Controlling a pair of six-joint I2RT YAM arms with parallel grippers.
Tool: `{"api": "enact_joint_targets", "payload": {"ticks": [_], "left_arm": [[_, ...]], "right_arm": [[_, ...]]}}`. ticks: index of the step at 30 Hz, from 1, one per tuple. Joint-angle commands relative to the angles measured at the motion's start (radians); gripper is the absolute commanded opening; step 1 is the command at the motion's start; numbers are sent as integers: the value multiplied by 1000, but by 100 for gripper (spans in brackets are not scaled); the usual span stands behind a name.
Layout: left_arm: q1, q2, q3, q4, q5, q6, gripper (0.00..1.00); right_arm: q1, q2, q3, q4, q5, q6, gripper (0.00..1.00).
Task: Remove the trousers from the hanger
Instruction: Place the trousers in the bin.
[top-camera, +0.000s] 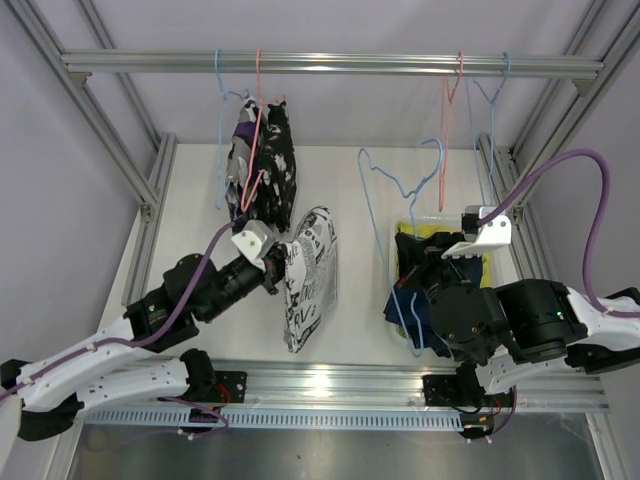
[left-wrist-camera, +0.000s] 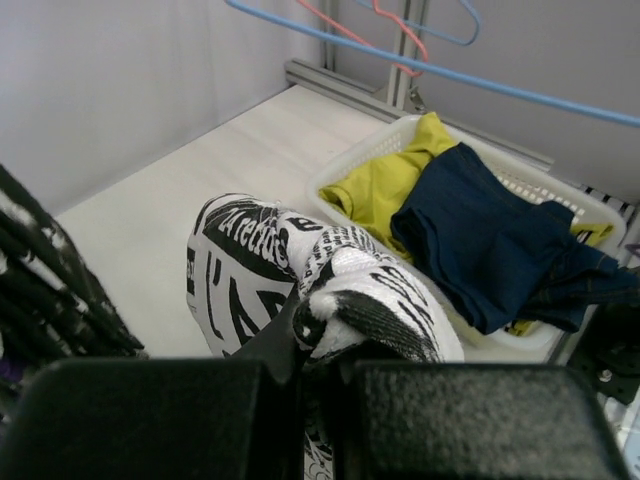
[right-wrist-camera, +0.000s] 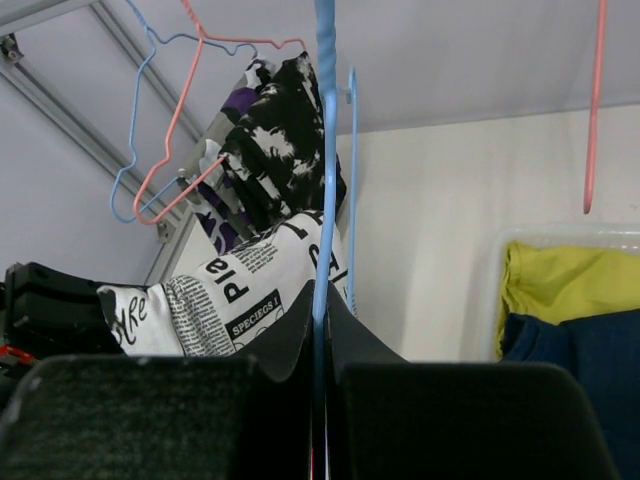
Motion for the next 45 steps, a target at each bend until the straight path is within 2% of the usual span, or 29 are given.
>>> {"api": "enact_joint_targets", "payload": {"ticks": [1,9,15,22,35,39,43,44,45], "left_arm": [[-3,44,141,107,41,-44,1],[-114,301,358,98,-63,25,1],[-163,450,422,207,-78,28,1],[-204,682,572,285,-84,43,1],[-235,1050,991,222,-74,69,1],[-235,1150,1089,195,-75,71,1],[-235,1245,1105,156,-87,57,1],[-235,1280,1103,153,-91,42,9],[-235,1295,1096,150,-86,31,52]], "right_arm": [[-3,-16,68,-107,307,-16,0],[2,-70,106,-121,308,-76,0],[4,-102,134,-124,305,-122,0],[5,-133,157,-127,305,-199,0],[13,-268,72,-106,297,-227,0],[11,-301,45,-61,270,-265,0],[5,-350,-18,54,224,-339,0],[2,-366,-38,92,215,-393,0],[-2,-399,-82,130,195,-429,0]]}}
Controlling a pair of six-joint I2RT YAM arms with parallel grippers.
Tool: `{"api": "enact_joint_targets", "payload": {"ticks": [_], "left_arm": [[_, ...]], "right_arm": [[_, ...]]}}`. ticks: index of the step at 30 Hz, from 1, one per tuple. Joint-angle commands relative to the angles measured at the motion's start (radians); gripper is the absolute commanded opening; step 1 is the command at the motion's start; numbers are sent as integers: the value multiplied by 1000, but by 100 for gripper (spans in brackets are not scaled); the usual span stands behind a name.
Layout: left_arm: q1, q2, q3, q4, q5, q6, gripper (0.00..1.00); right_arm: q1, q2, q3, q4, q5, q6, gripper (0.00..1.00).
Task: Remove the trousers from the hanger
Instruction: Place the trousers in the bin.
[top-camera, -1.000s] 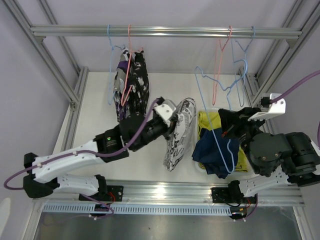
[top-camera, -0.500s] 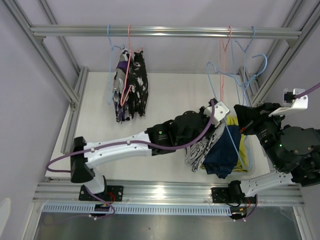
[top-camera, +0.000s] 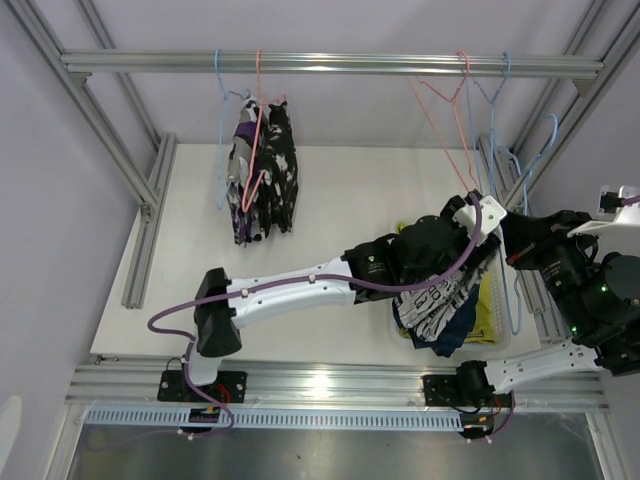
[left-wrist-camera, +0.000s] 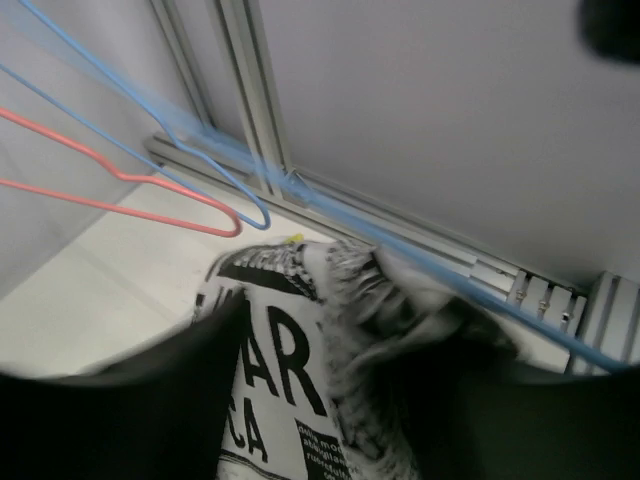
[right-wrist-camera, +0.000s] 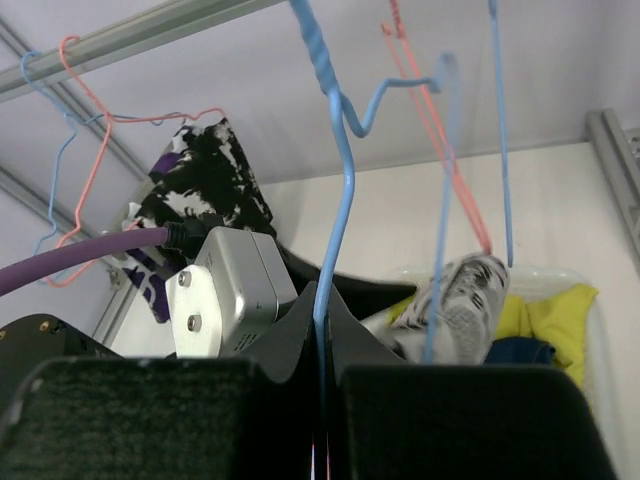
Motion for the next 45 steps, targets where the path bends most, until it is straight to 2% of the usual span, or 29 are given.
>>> {"api": "enact_joint_targets", "payload": {"ticks": [1,3,6,11,15,21,25,28,32,37,45], "left_arm": [[-7,69,36,34,6,-25,73],[-16,101,14,31,-5,-49,99],[-27,121,-1,31,-17,-58,99],[-38,103,2,30,-5,-79,99],[-41,75,-1,33,-7,-77,100],[-33,112,-53,44,-62,-117,100],[-24,110,-186,57,-86,-283,99],[-22,107,-360,73,-67,-437,99],[-32,144,-412,47,-49,-539,99],[-41,81,-409,13,-79,-494,100],[-44,-74,-239,-110,-145,-362,100]], "right_arm": [[-14,-66,-84,243,130,-156,0],[-33,-118,-137,316,86,-251,0],[-94,-169,-173,387,0,-294,0],[-223,-178,-164,359,-121,-273,0],[-272,-170,-147,324,-182,-247,0],[-301,-172,-139,292,-214,-215,0],[-306,-184,-144,260,-218,-192,0],[-307,-190,-147,218,-217,-156,0],[-312,-199,-147,194,-223,-129,0],[-329,-193,-133,211,-254,-132,0],[-378,-129,-89,230,-323,-153,0]]}}
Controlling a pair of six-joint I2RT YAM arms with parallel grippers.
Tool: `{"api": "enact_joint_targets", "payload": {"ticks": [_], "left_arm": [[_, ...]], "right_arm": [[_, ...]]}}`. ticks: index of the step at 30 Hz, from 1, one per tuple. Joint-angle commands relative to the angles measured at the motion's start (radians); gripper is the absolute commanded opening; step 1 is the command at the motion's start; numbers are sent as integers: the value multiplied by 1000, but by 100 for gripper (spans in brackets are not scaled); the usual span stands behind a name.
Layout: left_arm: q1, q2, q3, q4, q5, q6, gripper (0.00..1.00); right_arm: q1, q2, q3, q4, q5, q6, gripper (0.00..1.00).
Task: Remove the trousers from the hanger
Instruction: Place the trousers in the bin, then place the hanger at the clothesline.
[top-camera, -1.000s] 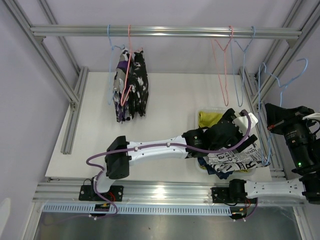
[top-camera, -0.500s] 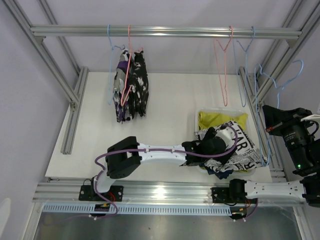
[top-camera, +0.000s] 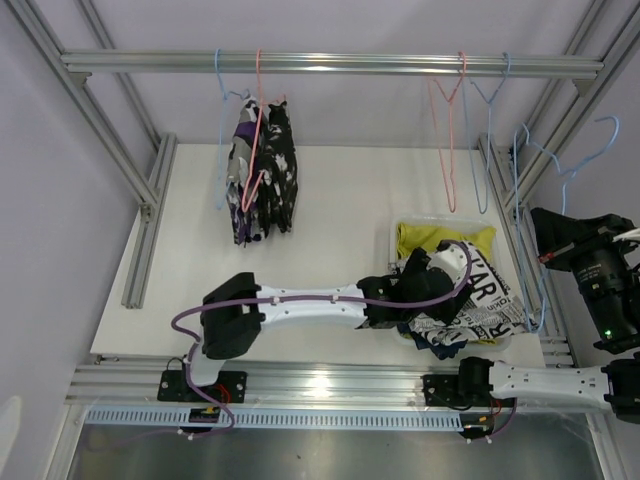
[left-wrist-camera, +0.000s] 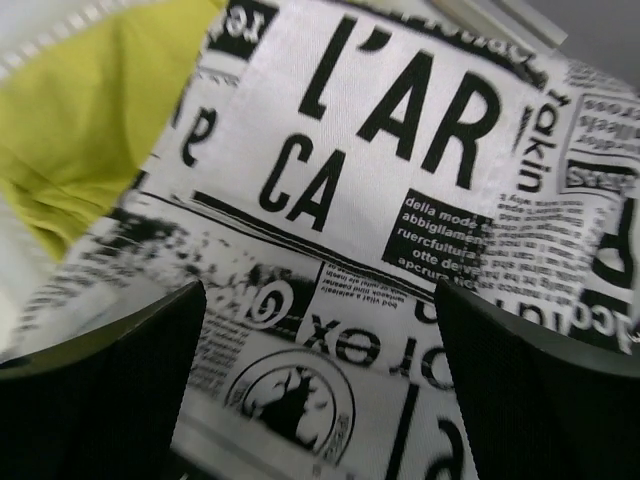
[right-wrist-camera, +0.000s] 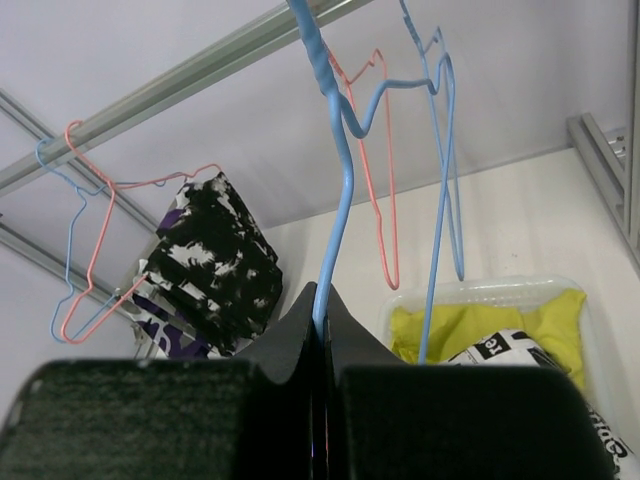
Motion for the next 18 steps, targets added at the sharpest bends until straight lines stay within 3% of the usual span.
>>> {"api": "enact_joint_targets", "payload": {"ticks": [1,6,8,13,18], "left_arm": [[-6,-167,142,-85,-39,86,100],[-8,-240,370,-389,23,91,100],[-12,-282,365,-435,76,86,99],[-23,-508,217,-384,139,125,99],[-20,-694,37,-296,-70,241,99]], "right_arm": [[-7,60,40,20,-42,-18,0],[-8,132,101,-15,-67,9,0],[-8,145,97,6,-82,-7,0],[-8,215,97,132,-122,-125,0],[-8,298,157,171,-173,-138,0]]}}
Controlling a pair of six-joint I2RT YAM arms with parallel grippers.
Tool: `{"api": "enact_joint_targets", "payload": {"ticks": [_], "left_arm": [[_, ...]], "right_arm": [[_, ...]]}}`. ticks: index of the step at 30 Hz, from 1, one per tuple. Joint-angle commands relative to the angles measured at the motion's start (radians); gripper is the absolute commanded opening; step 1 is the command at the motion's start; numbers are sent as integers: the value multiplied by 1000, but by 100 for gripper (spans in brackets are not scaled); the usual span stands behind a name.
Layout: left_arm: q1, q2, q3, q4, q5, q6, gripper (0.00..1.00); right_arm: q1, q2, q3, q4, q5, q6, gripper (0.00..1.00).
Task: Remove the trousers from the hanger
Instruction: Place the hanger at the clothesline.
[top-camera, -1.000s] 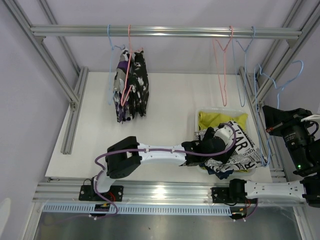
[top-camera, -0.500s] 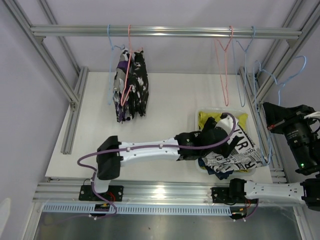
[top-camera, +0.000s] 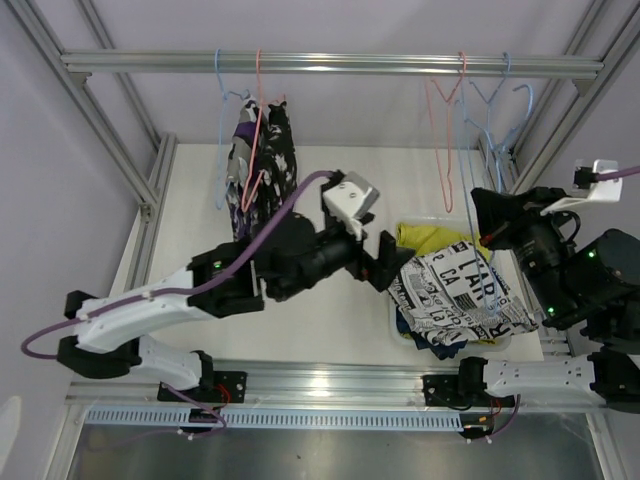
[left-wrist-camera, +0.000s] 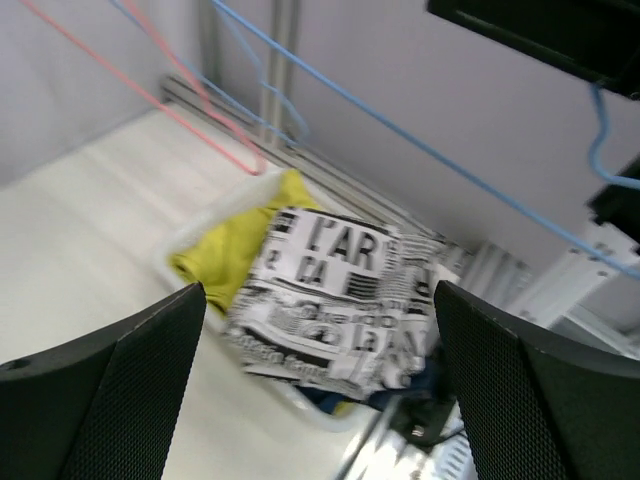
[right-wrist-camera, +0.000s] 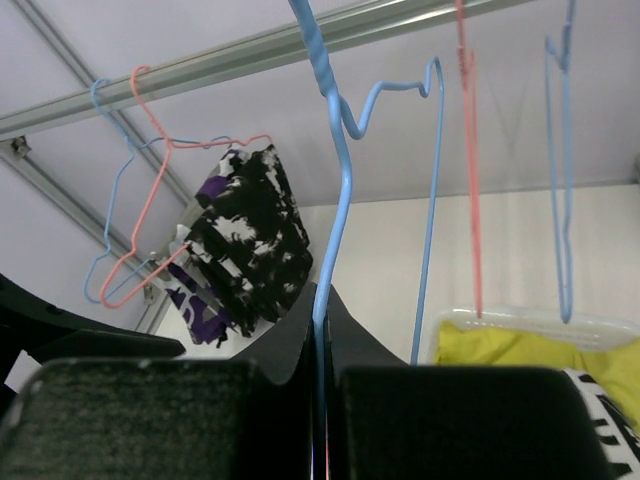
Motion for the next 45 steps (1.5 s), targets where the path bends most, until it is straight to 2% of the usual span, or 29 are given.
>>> {"api": "enact_joint_targets", "payload": {"ticks": [1,2,5,6,8,9,11,12,14,19,23,31,45], "left_arm": [[2,-122,-119,49,-143,126,100],[7,-148,-198,74,-184,149,100],[50,-234,-280,116,-213,182,99],[77,-253,-316,122,-264,196,99],[111,-296,-372,146,-309,208,99],[152,-311,-427,146,-319,200,99],[205,-349,-495,166,-324,202,99],[216,-360,-495,171,-324,209,99],[236,-372,-509,171,-323,226,99],[318,-434,-517,178,-283,248,100],[377,-514,-661,234,-199,187,99],[429,-524,-693,217,-234,176,99],[461,-543,-693,211,-172,153,99]], "right_arm": [[-3,59,45,82,-57,-58,0],[-3,94,56,90,-60,-63,0],[-8,190,91,67,-47,-66,0],[-17,214,107,64,-42,-66,0],[-76,266,105,56,-72,-37,0],[-118,280,99,47,-111,-11,0],[-265,301,64,44,-340,76,0],[-312,304,64,57,-341,95,0],[-417,309,12,105,-477,124,0],[-498,384,22,159,-588,124,0],[-551,456,119,162,-645,98,0],[-702,571,220,159,-812,116,0],[-827,697,231,193,-933,135,0]]}}
